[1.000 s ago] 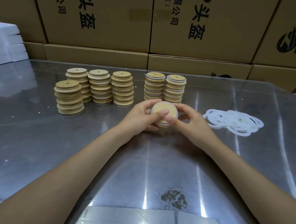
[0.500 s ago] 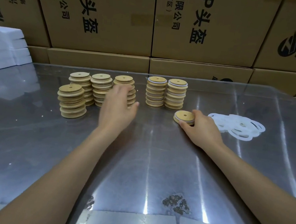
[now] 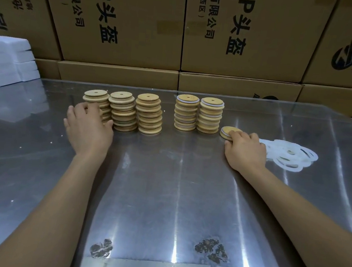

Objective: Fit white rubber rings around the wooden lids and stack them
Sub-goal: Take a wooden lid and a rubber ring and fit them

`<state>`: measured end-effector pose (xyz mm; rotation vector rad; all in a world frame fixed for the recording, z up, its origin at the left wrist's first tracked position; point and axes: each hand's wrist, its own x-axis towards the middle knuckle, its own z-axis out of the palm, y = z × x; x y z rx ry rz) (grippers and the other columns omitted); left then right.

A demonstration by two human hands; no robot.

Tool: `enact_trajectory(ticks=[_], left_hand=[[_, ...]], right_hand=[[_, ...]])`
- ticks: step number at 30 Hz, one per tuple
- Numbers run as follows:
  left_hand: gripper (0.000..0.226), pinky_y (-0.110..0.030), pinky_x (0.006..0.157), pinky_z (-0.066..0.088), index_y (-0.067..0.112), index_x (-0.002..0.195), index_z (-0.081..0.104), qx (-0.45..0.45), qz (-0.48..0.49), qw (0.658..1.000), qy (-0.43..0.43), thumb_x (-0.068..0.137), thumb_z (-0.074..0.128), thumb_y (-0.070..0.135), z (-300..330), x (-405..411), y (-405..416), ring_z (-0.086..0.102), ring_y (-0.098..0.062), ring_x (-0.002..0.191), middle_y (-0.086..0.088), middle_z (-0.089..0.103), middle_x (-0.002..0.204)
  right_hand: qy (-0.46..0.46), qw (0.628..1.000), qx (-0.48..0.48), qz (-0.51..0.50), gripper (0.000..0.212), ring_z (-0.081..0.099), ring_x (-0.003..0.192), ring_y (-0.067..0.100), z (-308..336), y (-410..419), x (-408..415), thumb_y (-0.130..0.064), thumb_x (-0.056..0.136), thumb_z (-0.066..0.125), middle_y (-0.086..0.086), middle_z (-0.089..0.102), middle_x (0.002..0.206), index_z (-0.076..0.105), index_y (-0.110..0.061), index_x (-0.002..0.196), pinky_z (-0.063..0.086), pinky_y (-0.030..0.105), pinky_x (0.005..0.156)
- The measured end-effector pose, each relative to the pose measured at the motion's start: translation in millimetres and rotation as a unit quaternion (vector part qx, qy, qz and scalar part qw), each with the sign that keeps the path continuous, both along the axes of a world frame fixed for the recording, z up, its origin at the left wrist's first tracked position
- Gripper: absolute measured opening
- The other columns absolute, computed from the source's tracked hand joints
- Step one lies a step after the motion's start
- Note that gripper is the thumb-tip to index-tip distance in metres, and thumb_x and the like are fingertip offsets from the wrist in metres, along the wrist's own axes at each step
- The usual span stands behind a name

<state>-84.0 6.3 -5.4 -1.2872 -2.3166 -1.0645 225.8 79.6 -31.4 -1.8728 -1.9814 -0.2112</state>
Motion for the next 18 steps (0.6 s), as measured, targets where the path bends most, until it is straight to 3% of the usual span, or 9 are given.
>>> enact_trajectory(ticks=[3, 6, 10, 13, 16, 18], left_hand=[[0.046, -0.050, 0.110, 0.030, 0.008, 0.128, 0.053, 0.023, -0.002, 1.000, -0.005, 0.085, 0.068, 0.017, 0, -2, 0, 0.035, -0.036, 0.132, -0.018, 0.048, 0.133], [0.040, -0.047, 0.096, 0.042, 0.011, 0.122, 0.057, 0.050, 0.000, 0.998, -0.025, 0.085, 0.069, 0.018, 1, -1, 0, 0.041, -0.032, 0.123, -0.014, 0.050, 0.126], [0.031, -0.041, 0.078, 0.042, 0.013, 0.118, 0.060, 0.075, 0.001, 0.997, -0.027, 0.088, 0.065, 0.014, 1, 0, 0, 0.045, -0.031, 0.117, -0.012, 0.052, 0.122], [0.029, -0.038, 0.075, 0.040, 0.012, 0.119, 0.061, 0.095, -0.005, 0.995, -0.012, 0.091, 0.062, 0.015, 1, 1, 0, 0.049, -0.031, 0.112, -0.012, 0.054, 0.120], [0.028, -0.037, 0.073, 0.040, 0.010, 0.121, 0.059, 0.128, -0.021, 0.991, 0.016, 0.095, 0.056, 0.020, 2, 3, -1, 0.053, -0.032, 0.105, -0.013, 0.055, 0.117], [0.028, -0.039, 0.073, 0.042, 0.010, 0.120, 0.061, 0.162, -0.041, 0.986, 0.026, 0.097, 0.051, 0.024, 6, 6, -2, 0.055, -0.032, 0.101, -0.013, 0.057, 0.115]], right_hand=[[0.007, 0.999, -0.048, -0.002, 0.046, 0.032, 0.129, 0.026, -1, 5, 0, -0.044, 0.099, 0.032, -0.002, 0.041, 0.145, 0.040, -0.023, 0.139, 0.028, 0.045, 0.101], [0.008, 0.997, -0.078, -0.003, 0.051, 0.027, 0.134, 0.023, -2, 9, 1, -0.051, 0.097, 0.026, -0.006, 0.033, 0.150, 0.032, -0.027, 0.142, 0.019, 0.049, 0.106], [-0.005, 0.994, -0.107, 0.005, 0.059, 0.016, 0.142, 0.021, -4, 14, 3, -0.057, 0.096, 0.021, -0.008, 0.019, 0.157, 0.021, -0.028, 0.148, 0.008, 0.054, 0.111], [-0.009, 0.991, -0.131, 0.014, 0.065, 0.008, 0.145, 0.019, -6, 17, 4, -0.061, 0.095, 0.017, -0.009, 0.008, 0.159, 0.012, -0.029, 0.151, 0.002, 0.055, 0.113], [0.002, 0.991, -0.129, 0.016, 0.066, 0.005, 0.146, 0.019, -6, 16, 5, -0.061, 0.095, 0.019, -0.008, 0.008, 0.160, 0.012, -0.026, 0.151, 0.000, 0.055, 0.114], [0.011, 0.996, -0.087, 0.009, 0.063, 0.010, 0.145, 0.022, -5, 12, 4, -0.056, 0.096, 0.025, -0.003, 0.017, 0.158, 0.021, -0.021, 0.149, 0.001, 0.053, 0.114]])
